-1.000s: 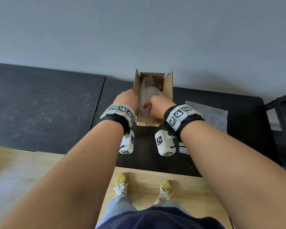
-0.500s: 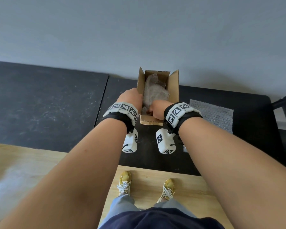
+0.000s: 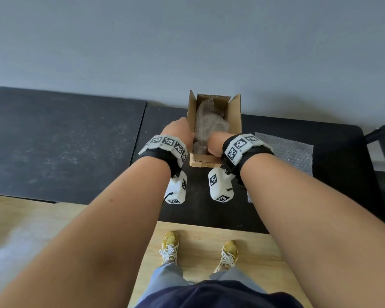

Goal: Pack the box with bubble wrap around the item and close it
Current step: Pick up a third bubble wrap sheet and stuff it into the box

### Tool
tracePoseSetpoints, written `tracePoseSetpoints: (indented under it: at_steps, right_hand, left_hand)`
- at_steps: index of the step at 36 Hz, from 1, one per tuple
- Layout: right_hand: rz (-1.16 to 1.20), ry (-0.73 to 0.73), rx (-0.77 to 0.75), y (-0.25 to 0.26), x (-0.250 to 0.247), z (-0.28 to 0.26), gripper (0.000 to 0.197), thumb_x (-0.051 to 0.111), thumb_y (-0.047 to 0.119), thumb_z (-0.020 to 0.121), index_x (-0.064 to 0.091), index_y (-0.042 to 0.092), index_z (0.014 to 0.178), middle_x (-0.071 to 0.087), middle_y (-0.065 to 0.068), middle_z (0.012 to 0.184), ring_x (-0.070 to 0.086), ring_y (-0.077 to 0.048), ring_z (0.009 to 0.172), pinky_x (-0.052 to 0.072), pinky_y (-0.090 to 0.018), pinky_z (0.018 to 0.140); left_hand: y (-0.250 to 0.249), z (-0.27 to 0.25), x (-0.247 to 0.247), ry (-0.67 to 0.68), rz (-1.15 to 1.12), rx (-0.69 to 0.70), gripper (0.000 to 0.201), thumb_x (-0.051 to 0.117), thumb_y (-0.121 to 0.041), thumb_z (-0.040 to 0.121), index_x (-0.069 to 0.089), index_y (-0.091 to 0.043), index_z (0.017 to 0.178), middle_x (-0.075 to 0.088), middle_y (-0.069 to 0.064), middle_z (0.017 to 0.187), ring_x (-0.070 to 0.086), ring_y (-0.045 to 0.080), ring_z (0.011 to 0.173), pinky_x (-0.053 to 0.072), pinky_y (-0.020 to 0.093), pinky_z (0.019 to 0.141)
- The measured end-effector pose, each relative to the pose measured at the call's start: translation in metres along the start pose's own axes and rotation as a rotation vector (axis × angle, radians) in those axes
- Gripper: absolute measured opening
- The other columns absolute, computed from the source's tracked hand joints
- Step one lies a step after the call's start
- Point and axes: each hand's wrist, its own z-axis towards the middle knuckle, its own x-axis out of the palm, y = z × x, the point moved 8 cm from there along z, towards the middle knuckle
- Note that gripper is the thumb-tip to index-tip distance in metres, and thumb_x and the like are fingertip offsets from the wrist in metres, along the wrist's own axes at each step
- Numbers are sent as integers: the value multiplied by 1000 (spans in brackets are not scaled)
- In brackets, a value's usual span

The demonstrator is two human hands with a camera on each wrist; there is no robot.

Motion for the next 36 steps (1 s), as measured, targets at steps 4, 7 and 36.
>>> tracePoseSetpoints:
  at_steps: [4, 7, 36]
  right_hand:
    - [90, -46, 8, -6, -11, -2, 33, 54, 17, 91, 64, 6, 120, 65, -15, 121, 62, -32, 112, 50, -37, 91]
    - [143, -116, 22, -15, -30, -8, 26, 51, 9, 92, 69, 6, 111, 68, -13, 113, 65, -30, 99, 53, -35, 83]
    - [408, -360, 275, -208, -25, -72, 26, 52, 9, 90, 72, 9, 107, 68, -12, 113, 62, -30, 109, 49, -35, 91]
  left_hand:
    - [-3, -2, 2, 28, -2, 12, 29, 58, -13, 90, 47, -7, 116, 64, 12, 101, 65, 30, 86, 53, 39, 72]
    - [-8, 0, -2, -8, 72, 27, 26, 55, -7, 89, 49, -7, 114, 62, 9, 100, 58, 27, 81, 48, 36, 67]
    - [-169, -33, 29, -217, 219, 433, 35, 48, -3, 87, 63, -12, 117, 56, 9, 122, 50, 29, 117, 45, 41, 97]
